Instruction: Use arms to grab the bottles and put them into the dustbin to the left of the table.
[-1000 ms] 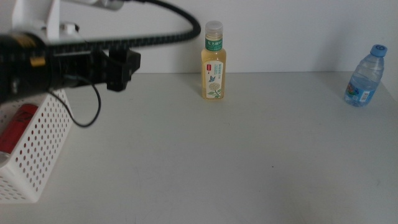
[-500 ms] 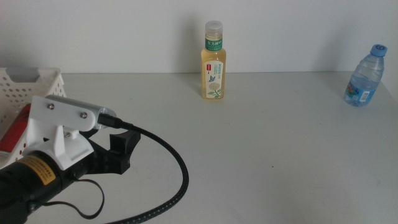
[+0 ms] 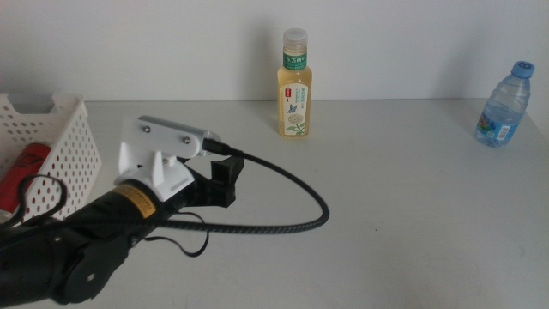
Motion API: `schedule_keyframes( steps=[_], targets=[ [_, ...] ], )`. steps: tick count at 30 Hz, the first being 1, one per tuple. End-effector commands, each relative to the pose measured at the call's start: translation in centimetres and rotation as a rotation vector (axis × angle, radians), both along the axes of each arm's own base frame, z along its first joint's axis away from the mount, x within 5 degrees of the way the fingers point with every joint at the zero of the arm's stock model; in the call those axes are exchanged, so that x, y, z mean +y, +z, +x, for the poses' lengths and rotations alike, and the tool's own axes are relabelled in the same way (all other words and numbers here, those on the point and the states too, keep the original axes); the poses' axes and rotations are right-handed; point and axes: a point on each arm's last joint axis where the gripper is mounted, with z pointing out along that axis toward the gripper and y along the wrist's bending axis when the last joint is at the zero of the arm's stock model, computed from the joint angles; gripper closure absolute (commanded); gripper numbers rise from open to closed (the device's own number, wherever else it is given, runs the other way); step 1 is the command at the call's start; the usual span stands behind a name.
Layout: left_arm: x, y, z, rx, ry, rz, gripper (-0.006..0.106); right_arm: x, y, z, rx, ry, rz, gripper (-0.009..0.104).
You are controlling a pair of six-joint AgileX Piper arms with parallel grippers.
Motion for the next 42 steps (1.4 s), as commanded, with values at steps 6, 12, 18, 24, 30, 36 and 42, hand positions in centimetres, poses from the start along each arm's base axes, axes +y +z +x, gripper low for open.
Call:
schedule_keyframes(
  steps=[6, 12, 18, 24, 30, 36, 42],
  targets=[
    [-4.5, 1.4, 5.8, -0.108, 0.012, -0.131, 0.008, -0.1, 1.1, -0.1, -0.104, -0.006, -0.023, 0.02],
    [-7.1, 0.8, 10.3, -0.138, 0.01, -0.152, 0.008, -0.1, 1.1, -0.1, -0.104, -0.006, -0.023, 0.02],
    [-9.1, 0.6, 13.7, -0.109, 0.001, -0.118, 0.008, -0.1, 1.1, -0.1, -0.104, -0.006, -0.023, 0.02],
    [-10.9, 0.8, 16.4, -0.109, -0.029, -0.082, 0.008, -0.1, 1.1, -0.1, -0.104, -0.006, -0.023, 0.02],
    [-11.9, 0.8, 18.5, -0.141, -0.025, -0.099, 0.008, -0.1, 1.1, -0.1, -0.104, -0.006, -0.023, 0.02],
    [-11.3, 0.2, 20.1, -0.14, 0.003, -0.107, 0.008, -0.1, 1.1, -0.1, -0.104, -0.006, -0.023, 0.02],
    [-12.0, 0.3, 21.3, -0.169, 0.001, -0.125, 0.008, -0.1, 1.1, -0.1, -0.104, -0.006, -0.023, 0.02]
  ],
)
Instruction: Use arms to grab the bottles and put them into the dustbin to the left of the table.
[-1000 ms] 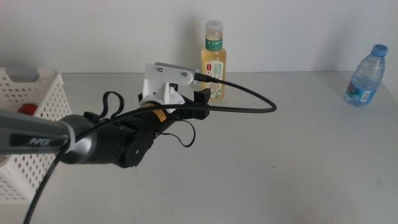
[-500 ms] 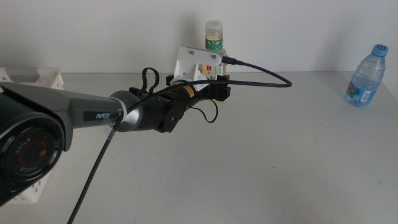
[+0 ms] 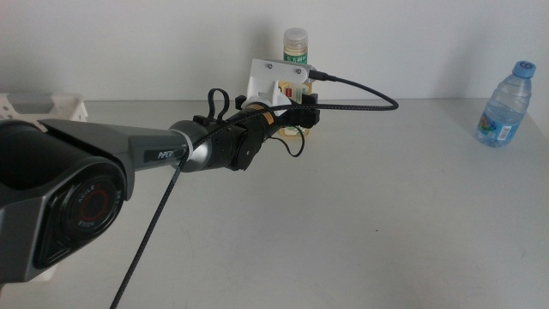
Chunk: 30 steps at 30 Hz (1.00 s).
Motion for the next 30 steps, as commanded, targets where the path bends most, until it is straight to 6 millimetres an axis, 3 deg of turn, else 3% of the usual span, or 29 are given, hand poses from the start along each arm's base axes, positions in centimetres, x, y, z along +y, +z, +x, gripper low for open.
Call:
schedule_keyframes(
  steps=[1, 6, 9, 11, 15, 18, 19, 30],
  targets=[
    [-0.3, 5.1, 0.6, -0.158, 0.006, -0.104, 0.008, -0.1, 1.1, -0.1, -0.104, -0.006, -0.023, 0.02],
    [-0.6, 4.5, 1.6, -0.155, 0.03, -0.141, 0.009, -0.1, 1.1, -0.1, -0.104, -0.006, -0.023, 0.02],
    [-0.7, 4.5, 2.0, -0.153, 0.058, -0.21, 0.017, -0.1, 1.1, -0.1, -0.104, -0.006, -0.023, 0.02],
    [-0.7, 4.5, 2.1, -0.154, 0.057, -0.211, 0.027, -0.1, 1.1, -0.1, -0.104, -0.006, -0.023, 0.02],
    [-0.8, 4.9, 1.9, -0.174, 0.028, -0.178, 0.064, -0.1, 1.1, -0.1, -0.104, -0.006, -0.023, 0.02],
    [-0.6, 6.5, 1.4, -0.157, 0.022, -0.163, 0.097, -0.1, 1.1, -0.1, -0.104, -0.006, -0.023, 0.02],
    [-0.5, 7.4, 1.0, -0.144, 0.02, -0.152, 0.102, -0.1, 1.1, -0.1, -0.104, -0.006, -0.023, 0.02],
    [3.3, 15.5, -3.6, 0.034, 0.012, 0.032, 0.102, -0.1, 1.1, -0.1, -0.104, -0.006, -0.023, 0.02]
  ],
)
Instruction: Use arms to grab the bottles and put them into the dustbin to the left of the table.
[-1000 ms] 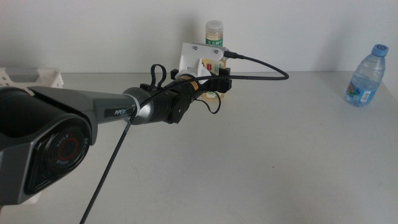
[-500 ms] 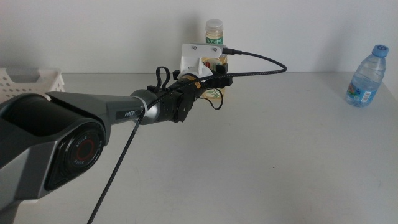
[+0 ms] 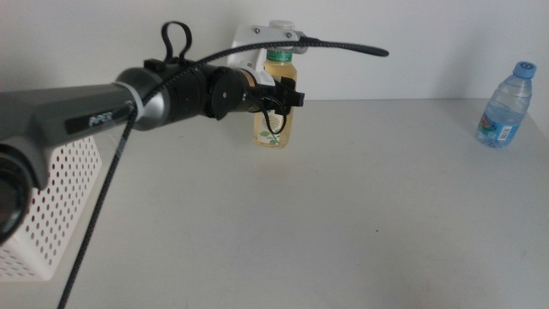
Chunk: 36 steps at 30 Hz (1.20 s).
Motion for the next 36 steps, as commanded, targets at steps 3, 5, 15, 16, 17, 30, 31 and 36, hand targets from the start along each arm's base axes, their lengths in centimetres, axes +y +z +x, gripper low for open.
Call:
schedule_keyframes(
  steps=[3, 5, 15, 16, 17, 30, 31, 36],
  targets=[
    [2.4, 11.0, -2.8, -0.204, -0.011, -0.018, 0.102, -0.1, 1.1, -0.1, -0.104, -0.006, -0.023, 0.02],
    [3.3, 12.9, -4.2, -0.197, -0.024, 0.036, 0.102, -0.1, 1.1, -0.1, -0.104, -0.006, -0.023, 0.02],
    [11.8, 19.0, -8.8, -0.027, 0.095, 0.226, 0.102, -0.1, 1.1, -0.1, -0.104, -0.006, -0.023, 0.02],
    [13.1, 19.2, -9.1, 0.006, 0.116, 0.248, 0.102, -0.1, 1.1, -0.1, -0.104, -0.006, -0.023, 0.02],
    [14.2, 19.5, -9.4, 0.037, 0.137, 0.268, 0.102, -0.1, 1.1, -0.1, -0.104, -0.006, -0.023, 0.02],
    [27.2, 18.8, -11.6, 0.327, 0.384, 0.409, 0.102, -0.1, 1.1, -0.1, -0.104, -0.006, -0.023, 0.02],
    [27.8, 18.5, -11.6, 0.347, 0.389, 0.414, 0.102, -0.1, 1.1, -0.1, -0.104, -0.006, -0.023, 0.02],
    [29.3, 16.4, -10.8, 0.468, 0.389, 0.416, 0.102, -0.1, 1.1, -0.1, -0.104, -0.006, -0.023, 0.02]
  ],
)
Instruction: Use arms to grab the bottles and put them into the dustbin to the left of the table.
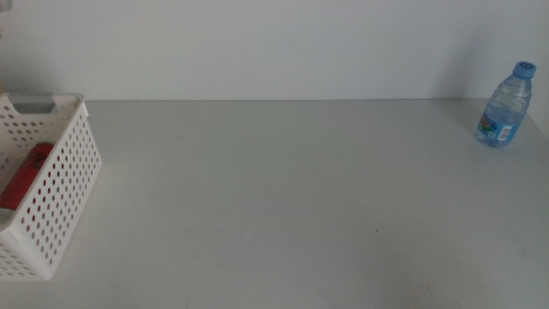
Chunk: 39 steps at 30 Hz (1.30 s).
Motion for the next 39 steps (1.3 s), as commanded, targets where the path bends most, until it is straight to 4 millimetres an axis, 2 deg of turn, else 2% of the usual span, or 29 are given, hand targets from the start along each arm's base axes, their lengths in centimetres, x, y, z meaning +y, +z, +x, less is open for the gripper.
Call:
schedule_keyframes(
  steps=[1, 9, 13, 15, 18, 22, 24, 27, 33, 36, 39],
  targets=[
    [0.1, 1.5, 0.2, -0.077, -0.003, 0.01, 0.102, -0.1, 1.1, -0.1, -0.104, -0.006, -0.023, 0.02],
    [0.7, -3.9, 3.7, 0.07, 0.053, -0.059, 0.102, -0.1, 1.1, -0.1, -0.104, -0.006, -0.023, 0.02],
    [0.7, -5.2, 4.3, 0.113, 0.057, -0.084, 0.093, -0.1, 1.1, -0.1, -0.104, -0.006, -0.023, 0.02],
    [0.6, -5.5, 4.4, 0.123, 0.055, -0.103, 0.084, -0.1, 1.1, -0.1, -0.104, -0.006, -0.023, 0.02],
    [0.5, -5.6, 4.5, 0.126, 0.038, -0.106, 0.062, -0.1, 1.1, -0.1, -0.104, -0.006, -0.023, 0.02],
    [0.5, -5.6, 4.5, 0.127, 0.025, -0.106, 0.024, -0.1, 1.1, -0.1, -0.104, -0.006, -0.023, 0.02],
    [0.4, -5.6, 4.4, 0.139, 0.025, -0.108, 0.009, -0.1, 1.1, -0.1, -0.104, -0.006, -0.023, 0.02],
    [0.3, -5.5, 4.0, 0.169, 0.027, -0.123, 0.007, -0.1, 1.1, -0.1, -0.104, -0.006, -0.023, 0.02],
    [-0.8, -3.0, 3.5, 0.085, 0.034, -0.223, 0.007, -0.1, 1.1, -0.1, -0.104, -0.006, -0.023, 0.02],
    [-1.2, -0.8, 2.1, 0.021, 0.025, -0.219, 0.007, -0.1, 1.1, -0.1, -0.104, -0.006, -0.023, 0.02],
    [-2.2, 2.3, -0.1, -0.069, 0.002, -0.214, 0.007, -0.1, 1.1, -0.1, -0.104, -0.006, -0.023, 0.02]
  ],
)
